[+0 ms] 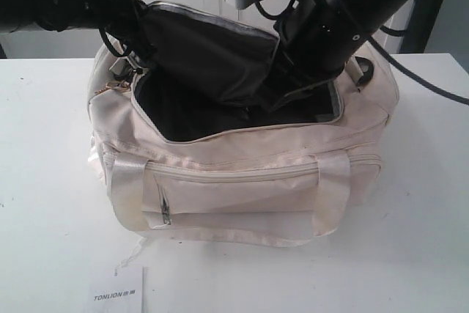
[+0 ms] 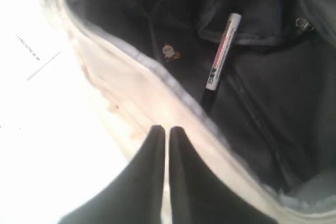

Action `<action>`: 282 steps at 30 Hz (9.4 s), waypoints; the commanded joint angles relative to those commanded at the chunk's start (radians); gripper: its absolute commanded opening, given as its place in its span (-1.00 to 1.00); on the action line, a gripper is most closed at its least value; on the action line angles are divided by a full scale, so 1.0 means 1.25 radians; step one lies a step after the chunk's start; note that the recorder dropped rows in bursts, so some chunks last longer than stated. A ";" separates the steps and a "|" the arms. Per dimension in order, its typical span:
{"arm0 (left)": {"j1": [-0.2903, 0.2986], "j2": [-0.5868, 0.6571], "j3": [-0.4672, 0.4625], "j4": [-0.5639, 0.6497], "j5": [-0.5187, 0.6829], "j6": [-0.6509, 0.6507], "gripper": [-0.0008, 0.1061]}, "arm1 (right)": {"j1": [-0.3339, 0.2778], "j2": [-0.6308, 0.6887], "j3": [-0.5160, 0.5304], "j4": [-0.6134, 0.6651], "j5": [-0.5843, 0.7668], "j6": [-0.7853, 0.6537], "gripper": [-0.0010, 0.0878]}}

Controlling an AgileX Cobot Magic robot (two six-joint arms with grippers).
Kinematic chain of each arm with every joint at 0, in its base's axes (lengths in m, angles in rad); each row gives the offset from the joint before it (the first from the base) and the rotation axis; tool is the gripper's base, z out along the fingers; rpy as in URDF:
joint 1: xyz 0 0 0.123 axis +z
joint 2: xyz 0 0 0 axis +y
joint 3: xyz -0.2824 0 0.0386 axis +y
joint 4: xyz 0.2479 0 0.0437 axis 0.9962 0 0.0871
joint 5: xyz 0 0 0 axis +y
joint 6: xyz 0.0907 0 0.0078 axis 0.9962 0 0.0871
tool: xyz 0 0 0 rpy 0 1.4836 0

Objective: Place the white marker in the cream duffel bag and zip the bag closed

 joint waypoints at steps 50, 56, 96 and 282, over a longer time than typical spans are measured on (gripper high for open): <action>0.000 0.000 0.000 0.000 0.000 0.000 -0.99 | 0.000 -0.167 0.184 -0.202 0.030 0.330 -0.98; 0.000 0.000 0.000 0.000 0.000 0.000 -0.99 | 0.000 -0.167 0.199 -0.199 0.019 0.330 -0.98; 0.000 -0.127 0.000 -0.221 0.463 -0.225 -0.99 | 0.000 -0.167 0.207 -0.188 -0.033 0.330 -0.98; 0.187 -0.040 -0.070 -0.602 0.827 -0.384 -0.99 | 0.004 0.145 0.116 0.787 -0.474 0.054 -0.98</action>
